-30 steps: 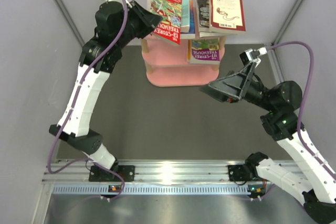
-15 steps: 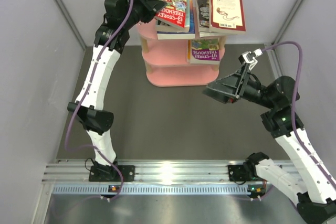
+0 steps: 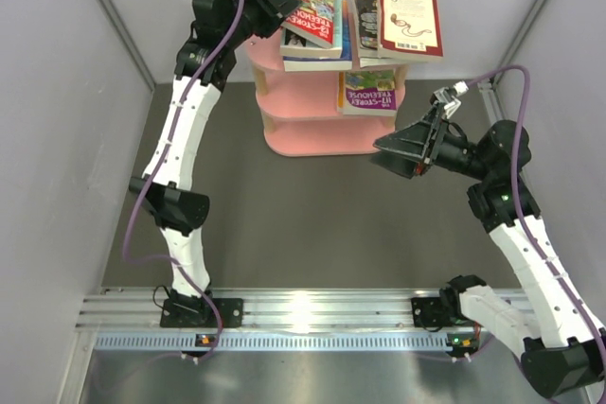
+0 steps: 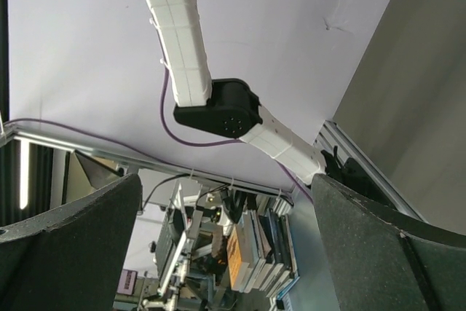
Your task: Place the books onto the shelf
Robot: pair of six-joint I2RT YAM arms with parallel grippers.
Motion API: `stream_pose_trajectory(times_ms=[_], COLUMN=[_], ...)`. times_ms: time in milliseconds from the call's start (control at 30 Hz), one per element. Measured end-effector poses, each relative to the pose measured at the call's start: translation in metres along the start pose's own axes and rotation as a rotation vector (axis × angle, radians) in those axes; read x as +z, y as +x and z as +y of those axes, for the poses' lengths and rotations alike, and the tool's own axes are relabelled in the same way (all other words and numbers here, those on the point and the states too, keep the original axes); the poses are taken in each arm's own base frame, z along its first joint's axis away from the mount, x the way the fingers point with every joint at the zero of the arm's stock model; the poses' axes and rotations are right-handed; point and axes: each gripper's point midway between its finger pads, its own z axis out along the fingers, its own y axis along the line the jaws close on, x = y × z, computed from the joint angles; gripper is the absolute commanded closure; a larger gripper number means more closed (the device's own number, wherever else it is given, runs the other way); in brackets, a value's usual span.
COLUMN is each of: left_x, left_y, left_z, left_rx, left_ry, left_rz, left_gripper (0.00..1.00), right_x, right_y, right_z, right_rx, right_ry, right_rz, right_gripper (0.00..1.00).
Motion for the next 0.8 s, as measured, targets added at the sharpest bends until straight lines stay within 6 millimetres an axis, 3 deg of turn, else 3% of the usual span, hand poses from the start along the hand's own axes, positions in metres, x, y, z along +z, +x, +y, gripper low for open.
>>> stream_pose_trajectory(times_ms=[300,400,467,667,800], left_x=[0.016,0.018,0.017,0.015,0.015], left_y=[-0.002,-0.001,-0.003,-0.009,-0.012], left_z=[0.023,0.028,0.027,0.027,0.03], left_rx=[0.022,0.044,0.068,0.153,0.215], left_ry=[-0.017,-0.026,-0.023,-0.03,-0.049], left_rz=[0.01,0.015,0.01,-0.014,-0.032], left_gripper=[0.49,0.43,0.32,0.23,0.01], right_x=[-0.002,-0.002,-0.002,-0.004,-0.004], right_y=[0.001,0.0,0.0,-0.001,0.0], right_z=[0.0,-0.002,-0.005,-0.014,-0.022], right_rx=[0.003,0.003,0.007,0.031,0.057], right_ry=[-0.001,0.001,0.004,0.019,0.033], right_rz=[0.011,0.007,0.005,-0.002,-0.006], right_gripper=[0.0,0.0,0.0,0.0,0.0])
